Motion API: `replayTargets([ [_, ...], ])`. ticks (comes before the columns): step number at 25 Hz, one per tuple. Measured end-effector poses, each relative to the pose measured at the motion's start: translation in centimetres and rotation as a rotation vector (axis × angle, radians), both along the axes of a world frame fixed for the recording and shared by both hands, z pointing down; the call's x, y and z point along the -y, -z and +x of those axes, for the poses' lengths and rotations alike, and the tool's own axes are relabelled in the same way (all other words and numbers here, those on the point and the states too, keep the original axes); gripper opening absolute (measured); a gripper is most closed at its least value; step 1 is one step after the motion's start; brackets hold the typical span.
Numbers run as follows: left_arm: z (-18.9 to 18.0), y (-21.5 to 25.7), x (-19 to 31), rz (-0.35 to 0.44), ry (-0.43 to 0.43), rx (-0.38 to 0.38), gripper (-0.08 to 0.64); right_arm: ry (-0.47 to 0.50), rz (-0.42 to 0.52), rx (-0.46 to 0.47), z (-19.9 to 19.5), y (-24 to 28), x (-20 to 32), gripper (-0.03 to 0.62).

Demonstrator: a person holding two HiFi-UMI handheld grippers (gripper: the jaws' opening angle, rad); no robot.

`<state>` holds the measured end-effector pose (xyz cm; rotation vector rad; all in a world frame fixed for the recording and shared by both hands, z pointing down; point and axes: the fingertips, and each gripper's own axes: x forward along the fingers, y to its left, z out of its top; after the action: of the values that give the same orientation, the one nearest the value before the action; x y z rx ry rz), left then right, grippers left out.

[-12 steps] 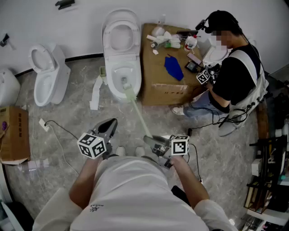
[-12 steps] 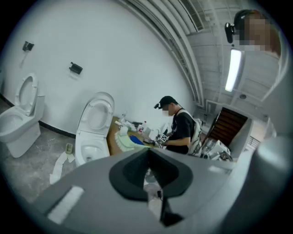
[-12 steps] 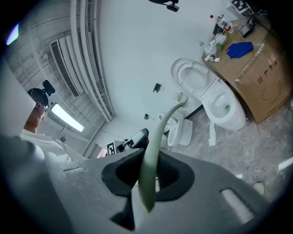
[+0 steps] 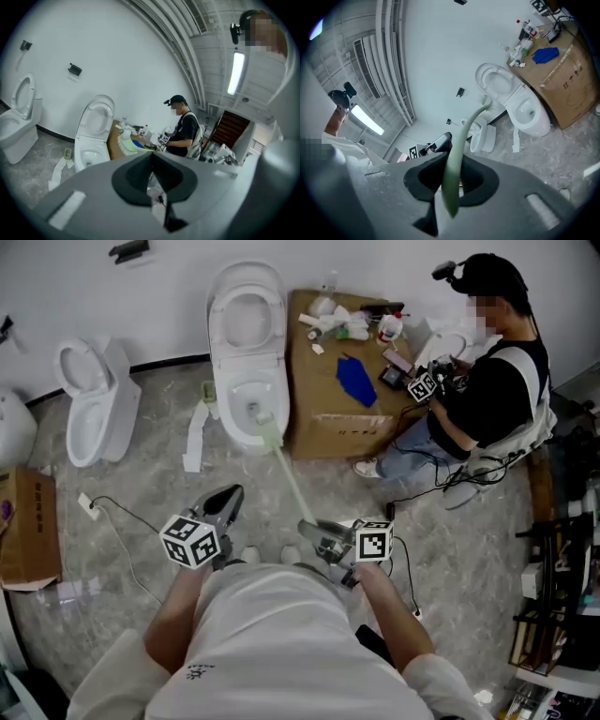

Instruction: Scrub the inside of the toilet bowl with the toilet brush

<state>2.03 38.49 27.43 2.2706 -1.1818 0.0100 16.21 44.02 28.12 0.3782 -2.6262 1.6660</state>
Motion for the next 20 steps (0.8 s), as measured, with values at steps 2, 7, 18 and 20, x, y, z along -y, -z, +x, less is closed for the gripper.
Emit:
replayTargets([
  [2, -0.2, 0.0, -0.1, 0.002, -0.006, -0.002, -0.009, -0.012, -0.009, 0.007, -0.2, 0.0, 0.0, 0.063],
  [7, -0.9, 0.1, -0.1, 0.011, -0.021, -0.005, -0.009, -0.022, -0.001, 0.002, -0.6, 0.1, -0.3, 0.063],
  [18, -3.4, -0.2, -0.6, 0.013, -0.049, -0.016, -0.009, -0.051, -0.005, -0.005, -2.8, 0.3, -0.8, 0.064],
  [20, -3.9, -0.2, -0.7, 0.015, -0.051, -0.017, -0.009, -0.051, -0.007, -0.004, -3.3, 0.4, -1.1, 0.064],
])
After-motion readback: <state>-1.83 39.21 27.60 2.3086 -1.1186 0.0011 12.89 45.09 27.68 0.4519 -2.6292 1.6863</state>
